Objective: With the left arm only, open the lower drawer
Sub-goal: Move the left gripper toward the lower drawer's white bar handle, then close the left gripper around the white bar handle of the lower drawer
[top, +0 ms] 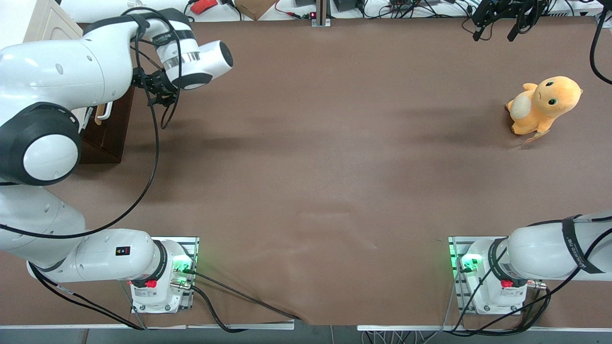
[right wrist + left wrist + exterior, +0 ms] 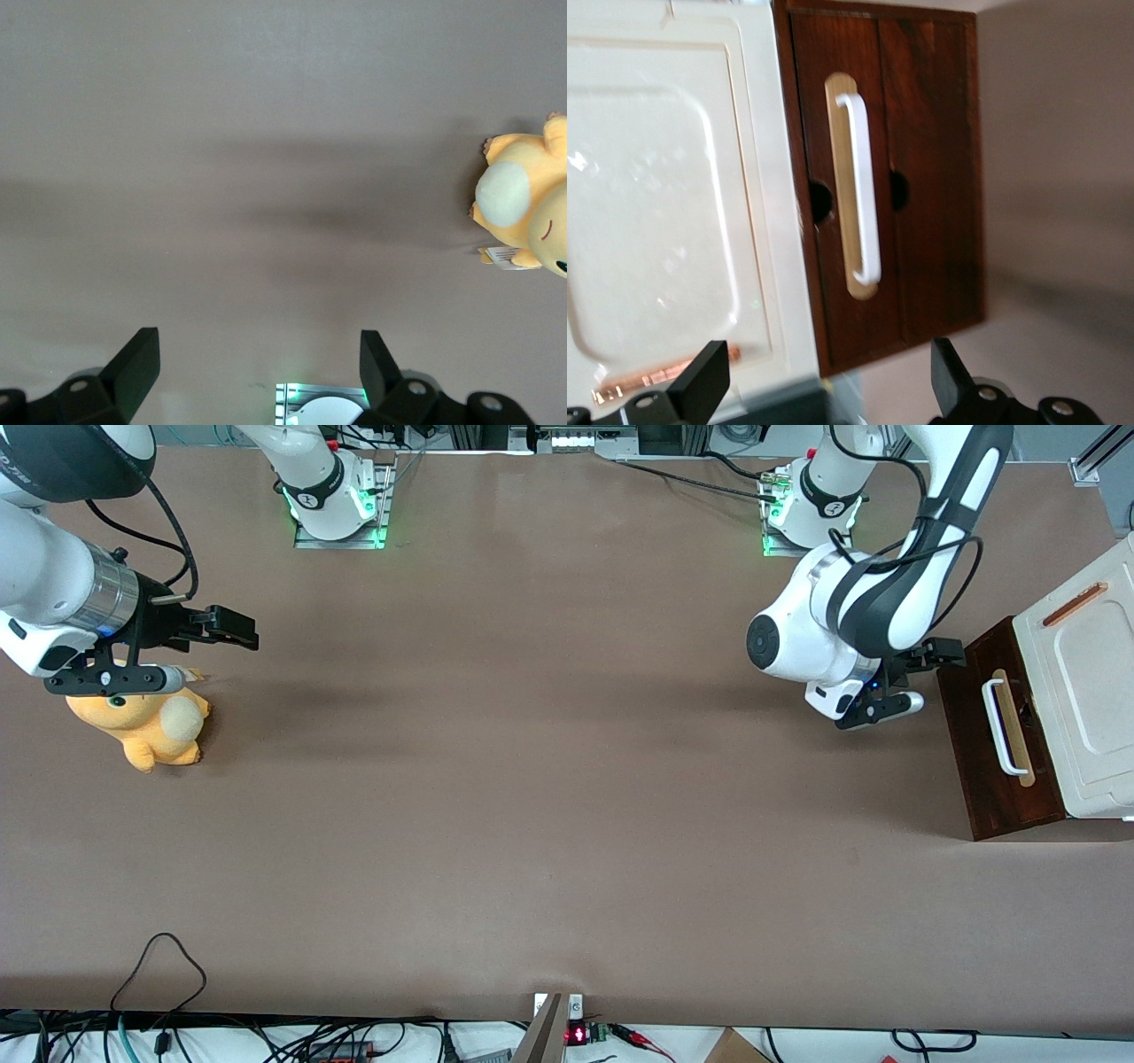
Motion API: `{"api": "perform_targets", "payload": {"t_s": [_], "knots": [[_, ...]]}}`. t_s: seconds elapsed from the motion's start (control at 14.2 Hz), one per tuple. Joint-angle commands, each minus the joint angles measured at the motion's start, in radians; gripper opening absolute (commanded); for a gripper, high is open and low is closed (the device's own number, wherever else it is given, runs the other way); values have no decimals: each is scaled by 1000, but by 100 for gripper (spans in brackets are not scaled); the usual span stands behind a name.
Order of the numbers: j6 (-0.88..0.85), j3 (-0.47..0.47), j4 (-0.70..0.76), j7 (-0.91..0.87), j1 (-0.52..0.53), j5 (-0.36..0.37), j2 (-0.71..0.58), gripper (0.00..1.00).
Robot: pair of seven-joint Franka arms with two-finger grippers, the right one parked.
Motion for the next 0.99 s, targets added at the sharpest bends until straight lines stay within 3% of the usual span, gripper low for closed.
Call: {"api": "perform_targets", "payload": {"t_s": [0.0, 0.28, 0.56, 0.71, 0.92], "knots": [[-4, 44, -4, 20, -1, 138, 107, 100], [-10, 111, 13, -29, 7, 277, 221, 96], [-18, 122, 28, -81, 71, 387, 278, 95], [-27, 122, 33, -87, 71, 389, 284, 94], [-37, 122, 31, -103, 74, 389, 285, 81]]}}
